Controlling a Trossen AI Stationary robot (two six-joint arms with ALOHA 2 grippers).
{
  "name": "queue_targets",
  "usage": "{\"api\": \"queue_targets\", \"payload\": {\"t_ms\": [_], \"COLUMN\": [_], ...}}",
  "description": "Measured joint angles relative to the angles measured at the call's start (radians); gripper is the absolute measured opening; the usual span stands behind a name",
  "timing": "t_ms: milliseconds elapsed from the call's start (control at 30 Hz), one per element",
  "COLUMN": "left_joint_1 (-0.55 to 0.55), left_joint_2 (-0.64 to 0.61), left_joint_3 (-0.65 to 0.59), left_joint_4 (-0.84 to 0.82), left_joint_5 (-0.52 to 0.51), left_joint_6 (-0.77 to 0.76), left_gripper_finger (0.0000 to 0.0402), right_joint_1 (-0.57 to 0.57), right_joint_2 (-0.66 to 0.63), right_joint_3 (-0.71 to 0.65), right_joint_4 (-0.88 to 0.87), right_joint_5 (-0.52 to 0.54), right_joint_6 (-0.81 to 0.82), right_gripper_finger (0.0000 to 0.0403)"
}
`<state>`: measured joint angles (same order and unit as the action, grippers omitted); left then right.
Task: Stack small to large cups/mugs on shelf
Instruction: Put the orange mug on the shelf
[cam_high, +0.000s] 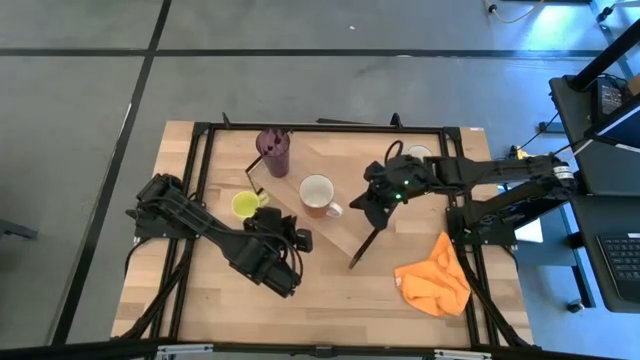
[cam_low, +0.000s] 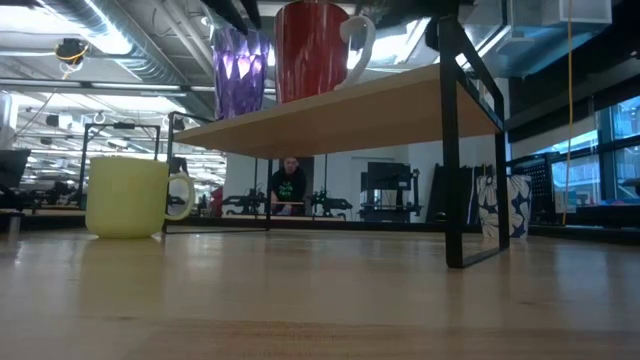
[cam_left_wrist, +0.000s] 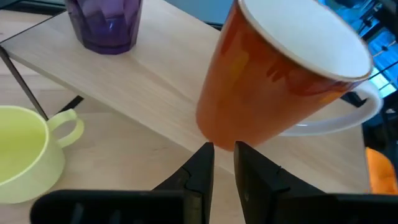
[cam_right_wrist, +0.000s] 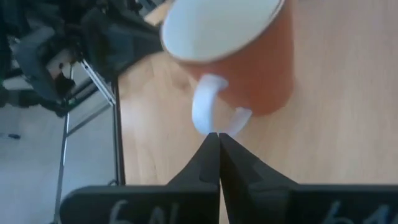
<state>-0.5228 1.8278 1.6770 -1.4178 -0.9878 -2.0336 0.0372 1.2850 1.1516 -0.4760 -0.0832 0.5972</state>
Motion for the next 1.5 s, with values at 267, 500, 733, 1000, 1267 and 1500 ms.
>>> {"api": "queue_targets", "payload": {"t_ms": [267,500,733,1000,1267,1500], "left_joint_1": [0.001,0.024,0.051,0.079,0.107,0.123], "left_joint_2": [0.000,0.000,0.000,0.000,0.000,0.000], "left_joint_3": [-0.021,-0.021,-0.021,-0.021,-0.021,-0.021], "left_joint_4": [-0.001,-0.002,0.000,0.060,0.081,0.081], "left_joint_5": [0.000,-0.005,-0.004,0.010,0.014,0.040], "left_joint_6": [0.001,0.047,0.077,0.159,0.197,0.231], "left_gripper_finger": [0.0057,0.0057,0.0057,0.0057,0.0057,0.0057], "right_joint_1": [0.000,0.000,-0.007,-0.030,-0.035,-0.032], "right_joint_2": [0.064,0.064,0.064,0.064,0.113,0.135], "right_joint_3": [0.000,0.000,0.000,0.000,0.000,0.000], "right_joint_4": [0.012,0.021,0.021,0.023,0.024,0.096], "right_joint_5": [-0.014,0.053,0.082,0.092,0.034,-0.025], "right_joint_6": [-0.023,-0.033,-0.033,-0.046,-0.055,-0.057], "right_gripper_finger": [0.0001,0.0003,0.0001,0.0001,0.0000,0.0000]}}
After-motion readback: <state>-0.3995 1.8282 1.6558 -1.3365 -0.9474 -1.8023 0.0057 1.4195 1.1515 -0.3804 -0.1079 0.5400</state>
